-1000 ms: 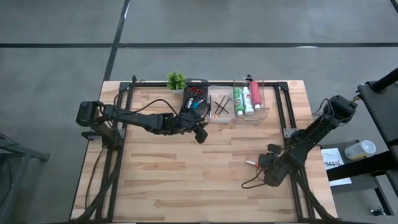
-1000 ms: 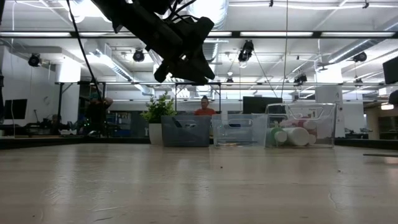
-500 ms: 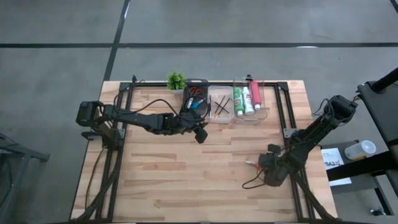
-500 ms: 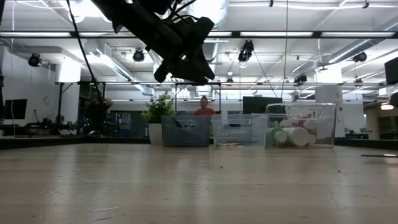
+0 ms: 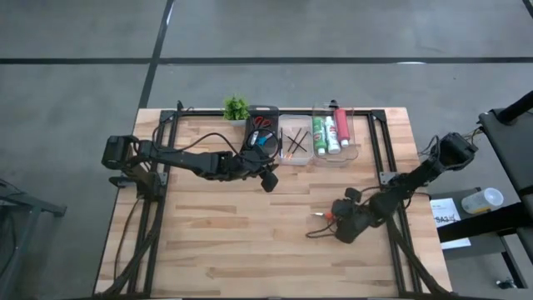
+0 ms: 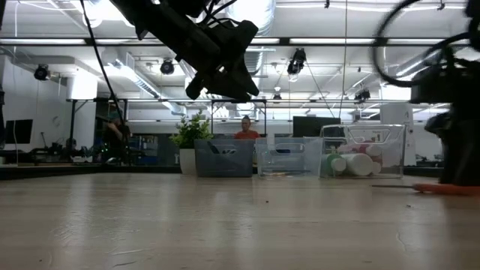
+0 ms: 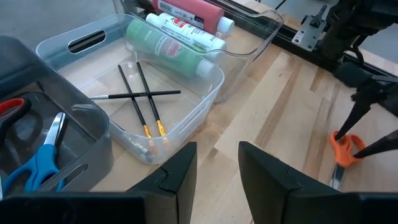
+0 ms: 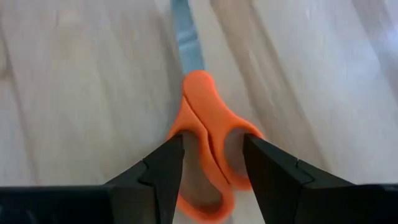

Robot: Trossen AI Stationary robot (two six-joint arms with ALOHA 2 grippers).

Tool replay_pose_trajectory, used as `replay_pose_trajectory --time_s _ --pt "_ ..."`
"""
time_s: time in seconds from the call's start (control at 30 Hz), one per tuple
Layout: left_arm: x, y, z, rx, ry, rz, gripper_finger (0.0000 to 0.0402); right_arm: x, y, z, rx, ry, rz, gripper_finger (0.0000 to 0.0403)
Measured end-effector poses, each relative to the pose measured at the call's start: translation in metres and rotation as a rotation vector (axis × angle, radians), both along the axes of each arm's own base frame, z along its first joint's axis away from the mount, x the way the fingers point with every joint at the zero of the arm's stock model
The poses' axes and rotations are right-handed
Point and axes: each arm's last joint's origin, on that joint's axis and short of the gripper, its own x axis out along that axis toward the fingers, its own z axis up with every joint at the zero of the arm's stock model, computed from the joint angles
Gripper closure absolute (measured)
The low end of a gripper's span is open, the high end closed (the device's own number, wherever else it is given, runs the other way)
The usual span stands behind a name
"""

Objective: Pick & Place Paint Supplies
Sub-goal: Put the orange scissors into the black bin

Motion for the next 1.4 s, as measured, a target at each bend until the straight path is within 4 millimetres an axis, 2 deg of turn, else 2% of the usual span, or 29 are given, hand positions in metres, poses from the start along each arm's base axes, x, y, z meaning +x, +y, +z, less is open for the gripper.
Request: replay_pose_trajectory --time_s 0.3,0.7,0.97,1.2,1.4 --pt "0.0 0.0 0.0 0.0 0.0 0.0 0.0274 0.049 -0.017 -0.001 -0.053 -0.069 0.034 0.0235" --pt "0.0 0.0 0.0 0.0 0.0 0.0 0.0274 0.134 -0.044 -0.016 -0.122 -0.239 0.037 0.0235" --pt "0.0 0.0 0.0 0.0 0.0 0.0 0.0274 0.181 -0.053 -0.017 -0.148 -0.288 0.023 0.0235" --pt "0.0 0.0 0.0 0.0 0.003 0.0 0.0274 0.207 -0.057 -0.02 -0.173 -0.303 0.038 0.0235" --pt "0.0 0.0 0.0 0.0 0.007 -0.001 0.0274 0.205 -0.058 -0.019 -0.175 -0.298 0.043 0.0235"
